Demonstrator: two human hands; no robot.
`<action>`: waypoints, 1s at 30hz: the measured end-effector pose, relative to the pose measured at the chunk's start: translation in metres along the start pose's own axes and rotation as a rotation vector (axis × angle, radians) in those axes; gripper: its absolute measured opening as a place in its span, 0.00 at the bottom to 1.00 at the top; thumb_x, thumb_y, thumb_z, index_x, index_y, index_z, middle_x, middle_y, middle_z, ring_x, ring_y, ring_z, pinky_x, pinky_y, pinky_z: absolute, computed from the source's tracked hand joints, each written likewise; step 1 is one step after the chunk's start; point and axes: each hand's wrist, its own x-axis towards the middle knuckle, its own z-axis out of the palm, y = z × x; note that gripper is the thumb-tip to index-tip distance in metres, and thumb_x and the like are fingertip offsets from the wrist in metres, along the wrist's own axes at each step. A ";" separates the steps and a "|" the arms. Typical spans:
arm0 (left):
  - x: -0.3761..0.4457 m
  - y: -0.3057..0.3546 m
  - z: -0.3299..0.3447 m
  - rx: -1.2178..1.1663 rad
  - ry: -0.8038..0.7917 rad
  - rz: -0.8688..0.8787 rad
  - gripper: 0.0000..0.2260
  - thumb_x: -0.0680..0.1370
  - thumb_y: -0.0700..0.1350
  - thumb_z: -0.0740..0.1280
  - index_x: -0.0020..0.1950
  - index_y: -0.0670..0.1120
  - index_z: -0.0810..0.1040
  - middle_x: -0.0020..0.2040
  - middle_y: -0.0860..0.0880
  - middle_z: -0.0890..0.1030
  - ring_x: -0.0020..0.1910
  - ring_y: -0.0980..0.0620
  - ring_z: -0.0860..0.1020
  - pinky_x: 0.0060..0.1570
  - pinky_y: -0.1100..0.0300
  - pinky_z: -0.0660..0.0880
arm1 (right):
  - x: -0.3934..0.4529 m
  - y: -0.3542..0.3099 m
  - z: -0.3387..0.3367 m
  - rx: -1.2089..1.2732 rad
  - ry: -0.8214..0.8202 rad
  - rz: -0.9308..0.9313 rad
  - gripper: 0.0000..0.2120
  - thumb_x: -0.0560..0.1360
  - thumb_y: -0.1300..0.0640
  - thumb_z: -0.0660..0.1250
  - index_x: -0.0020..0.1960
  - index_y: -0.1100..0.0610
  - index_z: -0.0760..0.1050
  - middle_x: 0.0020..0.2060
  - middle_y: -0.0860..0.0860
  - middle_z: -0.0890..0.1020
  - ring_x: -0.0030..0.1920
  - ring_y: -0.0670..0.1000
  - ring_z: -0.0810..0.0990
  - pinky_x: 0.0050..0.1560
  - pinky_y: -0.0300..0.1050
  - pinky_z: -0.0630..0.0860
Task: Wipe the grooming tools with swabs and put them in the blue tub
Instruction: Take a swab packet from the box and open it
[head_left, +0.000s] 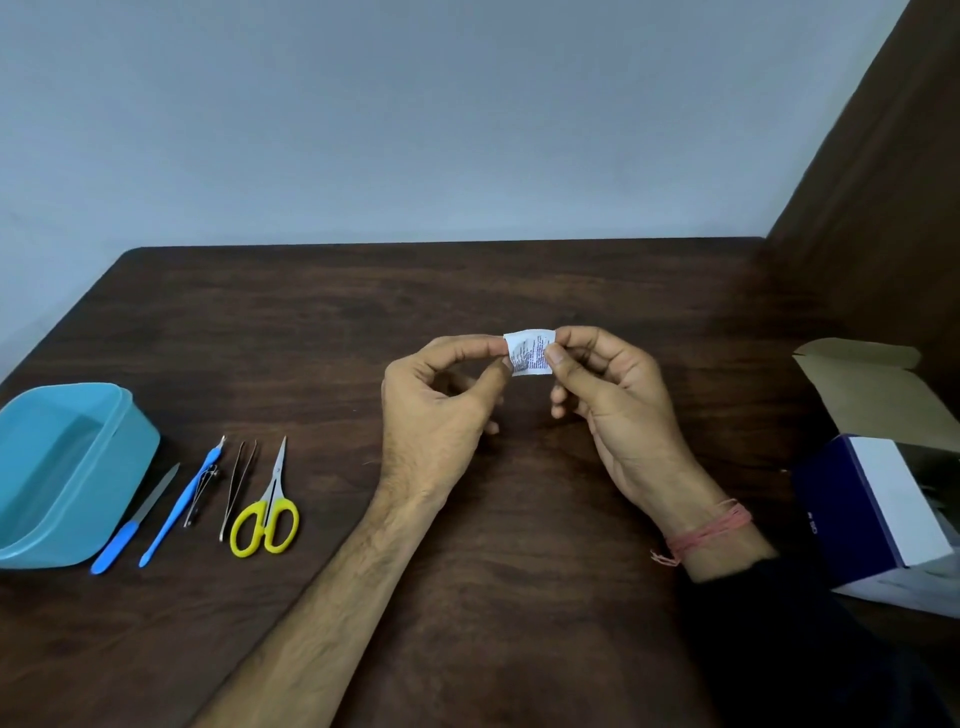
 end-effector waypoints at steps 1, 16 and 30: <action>0.000 0.000 0.000 0.004 -0.006 0.006 0.06 0.80 0.37 0.79 0.54 0.47 0.91 0.52 0.49 0.89 0.34 0.48 0.83 0.29 0.56 0.81 | 0.000 0.000 0.000 -0.004 -0.001 0.002 0.06 0.84 0.66 0.71 0.54 0.57 0.83 0.40 0.47 0.85 0.33 0.46 0.77 0.34 0.39 0.78; 0.001 0.000 0.000 0.115 -0.008 -0.057 0.05 0.77 0.48 0.83 0.51 0.52 0.91 0.44 0.50 0.90 0.32 0.44 0.85 0.33 0.39 0.85 | 0.000 0.001 0.000 -0.078 -0.034 -0.035 0.04 0.85 0.65 0.69 0.57 0.58 0.82 0.42 0.49 0.86 0.34 0.46 0.80 0.34 0.38 0.79; 0.001 0.004 -0.002 0.033 -0.022 -0.105 0.07 0.74 0.48 0.85 0.48 0.50 0.90 0.42 0.40 0.89 0.32 0.46 0.81 0.32 0.51 0.83 | 0.001 0.001 -0.001 -0.028 0.002 -0.030 0.05 0.85 0.65 0.70 0.56 0.57 0.82 0.44 0.50 0.86 0.34 0.47 0.78 0.33 0.40 0.78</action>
